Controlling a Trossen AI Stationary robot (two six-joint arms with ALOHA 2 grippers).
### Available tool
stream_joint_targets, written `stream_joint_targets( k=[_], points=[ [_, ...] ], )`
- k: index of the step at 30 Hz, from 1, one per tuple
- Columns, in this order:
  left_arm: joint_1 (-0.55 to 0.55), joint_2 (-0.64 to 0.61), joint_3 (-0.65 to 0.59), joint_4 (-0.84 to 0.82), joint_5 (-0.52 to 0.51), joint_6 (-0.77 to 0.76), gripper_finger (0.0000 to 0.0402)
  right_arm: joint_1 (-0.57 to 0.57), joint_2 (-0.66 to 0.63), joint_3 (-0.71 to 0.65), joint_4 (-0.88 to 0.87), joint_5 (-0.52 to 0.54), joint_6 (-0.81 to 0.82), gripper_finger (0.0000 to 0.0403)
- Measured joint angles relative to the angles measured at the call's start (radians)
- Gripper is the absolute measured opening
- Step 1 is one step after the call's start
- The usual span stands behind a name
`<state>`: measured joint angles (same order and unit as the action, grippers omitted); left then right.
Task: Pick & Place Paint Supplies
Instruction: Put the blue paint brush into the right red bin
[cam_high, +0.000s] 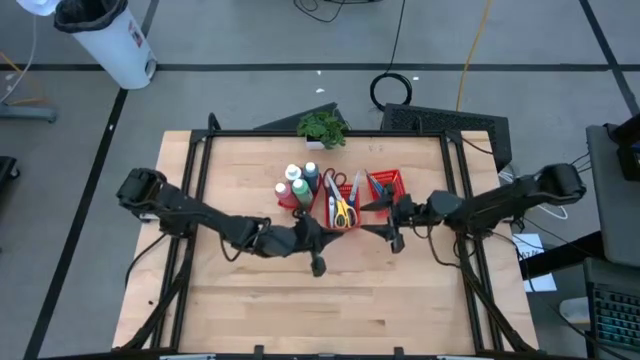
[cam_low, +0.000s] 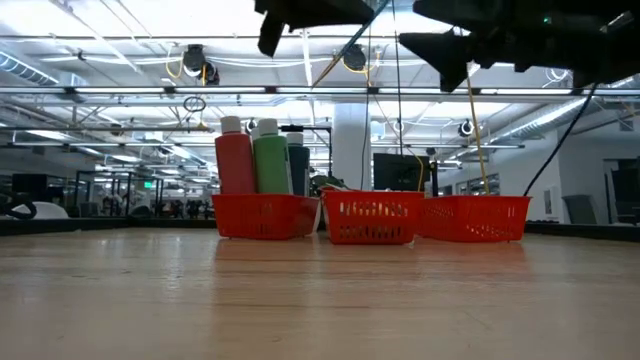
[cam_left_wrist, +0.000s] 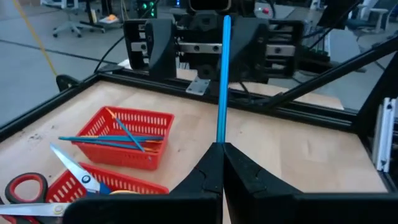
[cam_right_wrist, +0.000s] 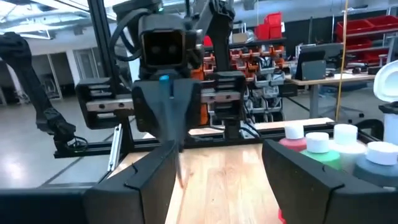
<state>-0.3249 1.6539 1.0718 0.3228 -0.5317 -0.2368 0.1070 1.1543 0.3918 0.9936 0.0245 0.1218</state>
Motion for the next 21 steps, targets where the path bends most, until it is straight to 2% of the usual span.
stream_joint_targets(
  k=[7, 14, 18, 21],
  points=[
    [0.038, 0.0, 0.0, -0.016, 0.035, -0.008, 0.0, 0.0, 0.175, 0.033, 0.201, -0.004, 0.001, 0.0226],
    [0.044, 0.0, 0.0, -0.016, 0.035, -0.009, 0.0, 0.0, 0.241, 0.096, 0.202, -0.053, -0.003, 0.022],
    [0.044, 0.0, 0.0, -0.016, 0.035, -0.009, 0.0, -0.001, 0.245, 0.104, 0.199, -0.053, -0.014, 0.0173],
    [0.043, 0.0, 0.0, -0.014, 0.035, -0.009, 0.0, 0.0, 0.245, 0.104, 0.199, -0.053, -0.014, 0.0101]
  ],
)
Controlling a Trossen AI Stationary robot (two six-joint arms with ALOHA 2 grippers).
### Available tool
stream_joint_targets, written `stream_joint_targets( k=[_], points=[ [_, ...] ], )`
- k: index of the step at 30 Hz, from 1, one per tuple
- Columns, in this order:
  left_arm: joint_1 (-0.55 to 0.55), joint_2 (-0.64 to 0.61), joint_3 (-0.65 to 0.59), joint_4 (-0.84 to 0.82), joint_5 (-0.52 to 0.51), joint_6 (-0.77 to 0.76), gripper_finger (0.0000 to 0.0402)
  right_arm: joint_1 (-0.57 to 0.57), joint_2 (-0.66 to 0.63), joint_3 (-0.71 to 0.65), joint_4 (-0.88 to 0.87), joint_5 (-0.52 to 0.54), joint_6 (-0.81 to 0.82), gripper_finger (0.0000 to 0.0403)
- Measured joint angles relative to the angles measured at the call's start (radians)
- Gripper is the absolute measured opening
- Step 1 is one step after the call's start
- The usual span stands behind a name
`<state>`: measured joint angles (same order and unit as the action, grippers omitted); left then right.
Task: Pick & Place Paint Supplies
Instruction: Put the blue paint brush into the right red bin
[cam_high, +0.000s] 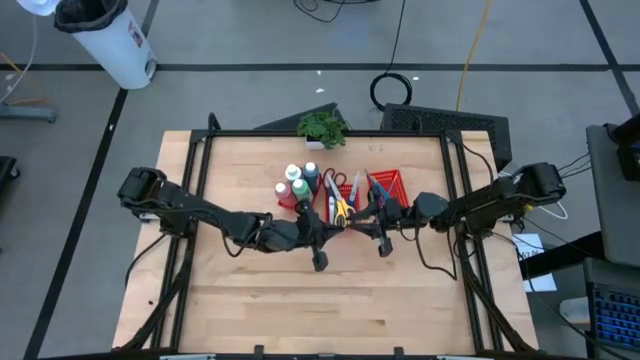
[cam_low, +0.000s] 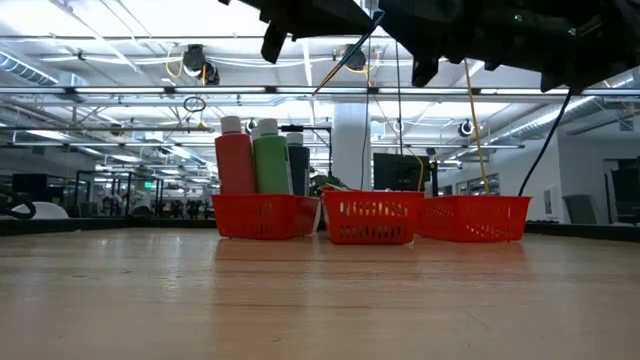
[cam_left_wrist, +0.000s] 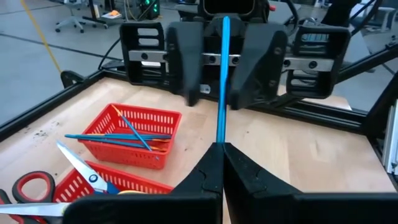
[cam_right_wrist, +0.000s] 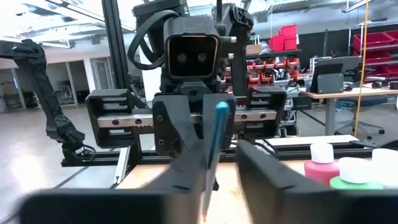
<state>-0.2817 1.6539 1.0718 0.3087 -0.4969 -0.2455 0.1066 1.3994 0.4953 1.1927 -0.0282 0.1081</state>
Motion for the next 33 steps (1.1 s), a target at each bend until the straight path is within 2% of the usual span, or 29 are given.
stream_joint_targets(
  k=[2, 4, 9, 13, 18, 23, 25, 28, 31, 33],
  points=[
    [0.0, 0.0, 0.0, 0.0, -0.001, 0.001, 0.0, 0.0, 0.0, 0.0, -0.003, -0.002, -0.001, 0.0041],
    [0.003, 0.0, 0.0, 0.0, 0.0, 0.003, 0.0, 0.0, 0.0, 0.0, -0.005, -0.003, -0.005, 0.0013],
    [0.003, 0.0, 0.0, 0.0, -0.001, 0.019, 0.0015, -0.004, -0.002, 0.0, -0.007, -0.002, 0.023, 0.0005],
    [-0.013, -0.057, 0.001, -0.011, 0.001, 0.075, 0.007, -0.046, -0.077, 0.0, -0.091, 0.001, 0.057, 0.0004],
    [-0.054, -0.146, 0.002, -0.093, 0.003, 0.082, 0.0164, -0.155, -0.289, 0.012, -0.418, 0.035, 0.062, 0.0003],
    [-0.09, -0.178, 0.003, -0.196, 0.0, 0.065, 0.0229, -0.305, -0.494, 0.1, -1.012, 0.144, 0.034, 0.0002],
    [-0.096, -0.176, 0.003, -0.238, 0.002, 0.036, 0.0243, -0.367, -0.536, 0.121, -1.197, 0.158, 0.045, 0.0002],
    [-0.095, -0.168, 0.002, -0.284, -0.005, -0.004, 0.0255, -0.439, -0.566, 0.121, -1.378, 0.154, 0.066, 0.0001],
    [-0.09, -0.167, 0.002, -0.324, -0.008, -0.048, 0.0256, -0.481, -0.563, 0.119, -1.487, 0.106, 0.086, 0.0001],
    [-0.086, -0.167, 0.002, -0.339, -0.008, -0.08, 0.0253, -0.489, -0.555, 0.106, -1.49, 0.066, 0.093, 0.0002]
  ],
)
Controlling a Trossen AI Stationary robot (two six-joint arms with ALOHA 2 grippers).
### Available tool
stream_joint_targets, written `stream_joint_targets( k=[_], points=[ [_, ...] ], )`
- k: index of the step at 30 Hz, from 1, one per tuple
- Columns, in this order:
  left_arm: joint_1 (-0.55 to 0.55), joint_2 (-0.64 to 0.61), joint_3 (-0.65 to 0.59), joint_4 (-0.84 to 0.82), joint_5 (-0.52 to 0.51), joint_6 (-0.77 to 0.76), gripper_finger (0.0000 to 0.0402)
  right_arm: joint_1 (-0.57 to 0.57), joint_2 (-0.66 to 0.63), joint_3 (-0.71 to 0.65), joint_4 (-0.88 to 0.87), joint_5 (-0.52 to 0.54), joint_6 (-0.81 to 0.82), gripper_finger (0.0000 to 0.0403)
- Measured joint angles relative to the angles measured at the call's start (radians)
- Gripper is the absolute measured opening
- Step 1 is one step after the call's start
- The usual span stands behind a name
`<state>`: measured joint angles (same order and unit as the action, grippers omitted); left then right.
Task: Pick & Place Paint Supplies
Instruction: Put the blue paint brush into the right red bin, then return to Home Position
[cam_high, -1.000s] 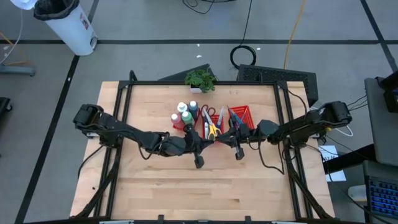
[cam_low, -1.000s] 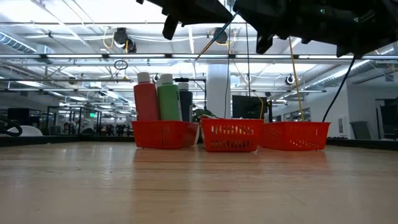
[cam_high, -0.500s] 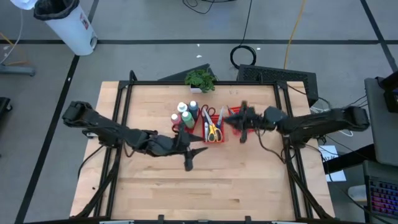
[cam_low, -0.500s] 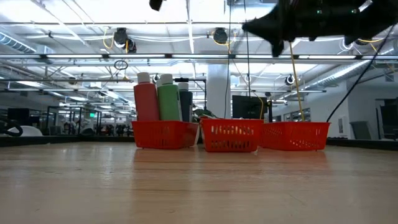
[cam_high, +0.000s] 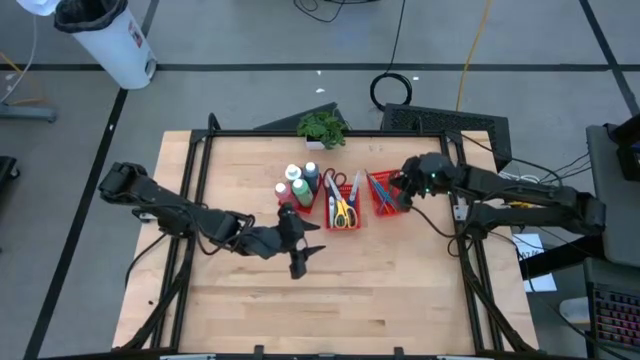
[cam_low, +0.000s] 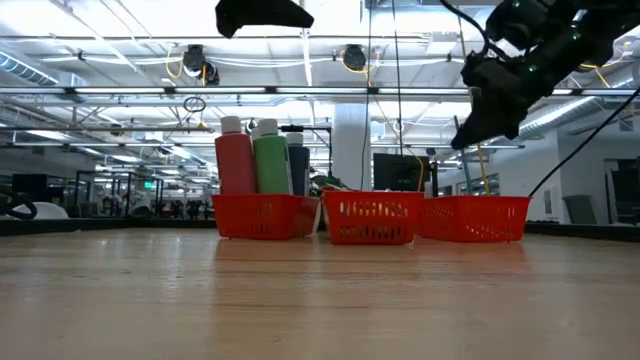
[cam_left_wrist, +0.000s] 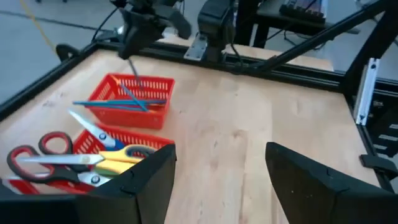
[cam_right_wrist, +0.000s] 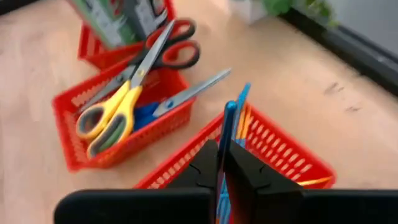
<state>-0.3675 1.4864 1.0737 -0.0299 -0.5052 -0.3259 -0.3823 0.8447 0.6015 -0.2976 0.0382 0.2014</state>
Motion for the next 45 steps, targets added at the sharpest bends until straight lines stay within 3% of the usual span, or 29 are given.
stream_joint_targets(
  k=[15, 27, 34, 39, 42, 45],
  points=[
    [0.008, 0.0, 0.0, -0.005, -0.001, -0.01, 0.0241, 0.0, 0.053, -0.024, 0.001, -0.016, -0.015, 0.0034],
    [0.008, -0.007, -0.001, -0.01, 0.039, 0.001, 0.0241, 0.001, 0.02, -0.024, 0.069, -0.015, -0.02, 0.0213],
    [-0.01, -0.198, -0.002, -0.271, 0.14, 0.015, 0.0241, 0.001, -0.144, -0.024, 0.092, -0.017, 0.025, 0.0259],
    [-0.05, -0.387, -0.002, -0.532, 0.074, 0.047, 0.0241, 0.001, -0.318, -0.024, 0.091, -0.017, 0.023, 0.0267],
    [-0.092, -0.481, -0.04, -0.642, -0.057, -0.014, 0.0241, 0.001, -0.409, -0.024, 0.079, -0.017, 0.023, 0.0266],
    [-0.139, -0.557, -0.162, -0.599, -0.219, -0.01, 0.0241, 0.001, -0.474, -0.023, 0.015, -0.017, 0.023, 0.0263]
  ],
)
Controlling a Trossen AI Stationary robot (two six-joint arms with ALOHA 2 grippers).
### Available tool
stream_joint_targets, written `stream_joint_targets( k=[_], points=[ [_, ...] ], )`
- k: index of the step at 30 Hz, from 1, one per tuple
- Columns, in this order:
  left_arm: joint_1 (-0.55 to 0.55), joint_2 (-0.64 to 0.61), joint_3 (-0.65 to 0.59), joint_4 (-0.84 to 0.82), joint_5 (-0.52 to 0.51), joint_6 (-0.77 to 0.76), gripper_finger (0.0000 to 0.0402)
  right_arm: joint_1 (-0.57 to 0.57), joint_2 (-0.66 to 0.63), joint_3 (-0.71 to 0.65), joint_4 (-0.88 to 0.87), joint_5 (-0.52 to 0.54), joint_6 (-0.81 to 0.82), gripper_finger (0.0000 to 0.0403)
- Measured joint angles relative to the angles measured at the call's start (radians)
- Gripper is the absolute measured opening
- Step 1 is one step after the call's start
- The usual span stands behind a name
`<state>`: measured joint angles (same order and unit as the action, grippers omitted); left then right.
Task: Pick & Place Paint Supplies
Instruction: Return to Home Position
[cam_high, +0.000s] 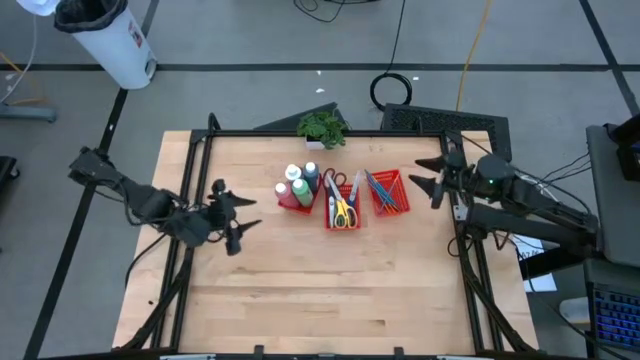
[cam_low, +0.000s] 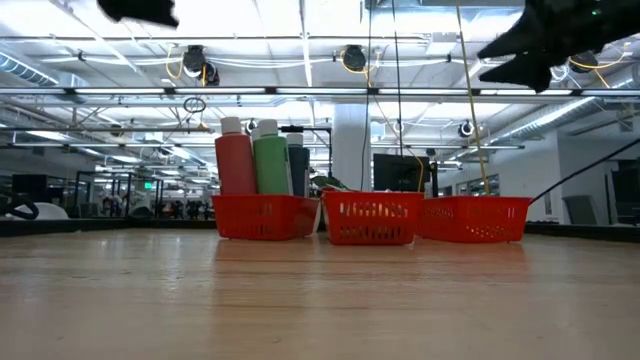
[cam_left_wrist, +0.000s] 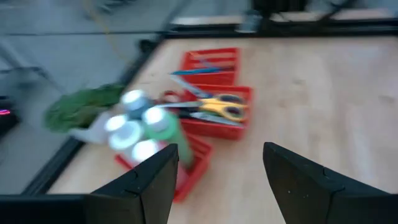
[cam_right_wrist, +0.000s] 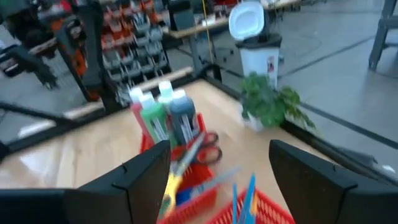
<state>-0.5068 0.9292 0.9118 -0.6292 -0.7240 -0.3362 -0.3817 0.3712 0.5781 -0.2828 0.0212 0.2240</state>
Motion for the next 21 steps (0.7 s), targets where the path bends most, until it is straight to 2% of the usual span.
stream_joint_targets(
  k=[2, 5, 9, 13, 17, 21],
  points=[
    [-0.014, -0.046, -0.115, 0.09, -0.081, -0.014, 0.0241, 0.0, -0.026, 0.0, -0.061, 0.001, -0.013, 0.0264],
    [-0.017, -0.113, -0.299, 0.279, -0.112, -0.007, 0.0241, 0.0, -0.059, 0.0, -0.131, 0.001, -0.047, 0.0266],
    [0.015, -0.214, -0.523, 0.571, -0.098, 0.035, 0.0241, 0.0, -0.073, 0.0, -0.143, 0.001, -0.068, 0.0266],
    [0.05, -0.32, -0.695, 0.811, 0.001, 0.149, 0.0241, 0.007, -0.075, 0.0, -0.149, 0.0, -0.088, 0.0263],
    [0.072, -0.428, -0.796, 0.926, 0.085, 0.225, 0.0241, 0.028, -0.094, 0.0, -0.16, 0.0, -0.141, 0.0266],
    [0.077, -0.544, -0.83, 0.9, 0.116, 0.266, 0.0241, 0.05, -0.15, -0.001, -0.166, 0.0, -0.181, 0.0266]
  ],
)
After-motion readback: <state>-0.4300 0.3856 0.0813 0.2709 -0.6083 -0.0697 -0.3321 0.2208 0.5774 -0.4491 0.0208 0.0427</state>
